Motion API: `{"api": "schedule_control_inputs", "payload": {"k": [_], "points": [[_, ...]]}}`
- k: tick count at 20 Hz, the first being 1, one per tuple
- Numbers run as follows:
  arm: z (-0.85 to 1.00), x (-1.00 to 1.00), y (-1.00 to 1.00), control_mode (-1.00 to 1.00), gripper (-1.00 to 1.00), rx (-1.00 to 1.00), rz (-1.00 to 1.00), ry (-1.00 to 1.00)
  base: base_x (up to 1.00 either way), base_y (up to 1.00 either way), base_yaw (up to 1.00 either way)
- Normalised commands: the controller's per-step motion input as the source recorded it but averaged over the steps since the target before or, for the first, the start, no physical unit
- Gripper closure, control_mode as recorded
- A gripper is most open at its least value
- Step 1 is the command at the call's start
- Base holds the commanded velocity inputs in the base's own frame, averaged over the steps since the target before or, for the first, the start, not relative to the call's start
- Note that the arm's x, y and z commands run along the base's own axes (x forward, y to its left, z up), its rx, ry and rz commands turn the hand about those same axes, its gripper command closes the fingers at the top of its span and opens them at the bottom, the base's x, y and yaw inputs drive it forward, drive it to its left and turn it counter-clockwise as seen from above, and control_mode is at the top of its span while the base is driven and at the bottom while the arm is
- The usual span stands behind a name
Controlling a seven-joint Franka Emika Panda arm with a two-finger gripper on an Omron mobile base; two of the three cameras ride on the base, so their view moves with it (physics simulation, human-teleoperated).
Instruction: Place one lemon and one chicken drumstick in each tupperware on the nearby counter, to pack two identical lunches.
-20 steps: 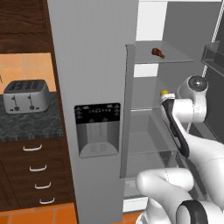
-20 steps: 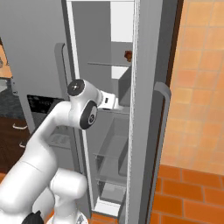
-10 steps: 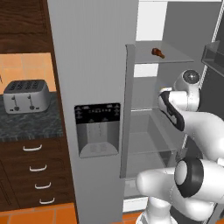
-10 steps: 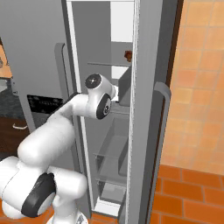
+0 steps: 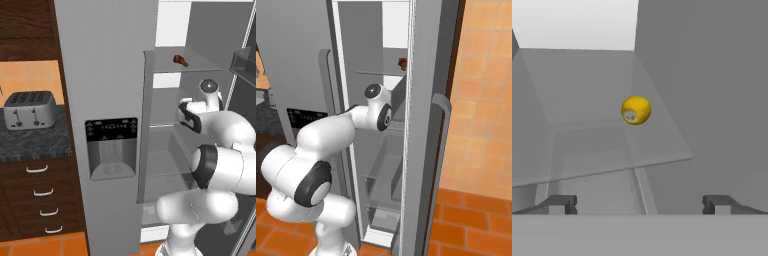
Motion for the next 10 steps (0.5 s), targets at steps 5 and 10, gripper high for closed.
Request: {"api": "schedule_control_inputs", "payload": {"k": [5,10], "points": [[-0.15,0.6,-0.12,-1.0,-1.0,0.02,-0.04,0.03,0.0,0.0,0.0],[-0.18,0.46,-0.26,-1.0,-1.0,0.06,0.0,0.04,0.0,0.0,0.0]]}}
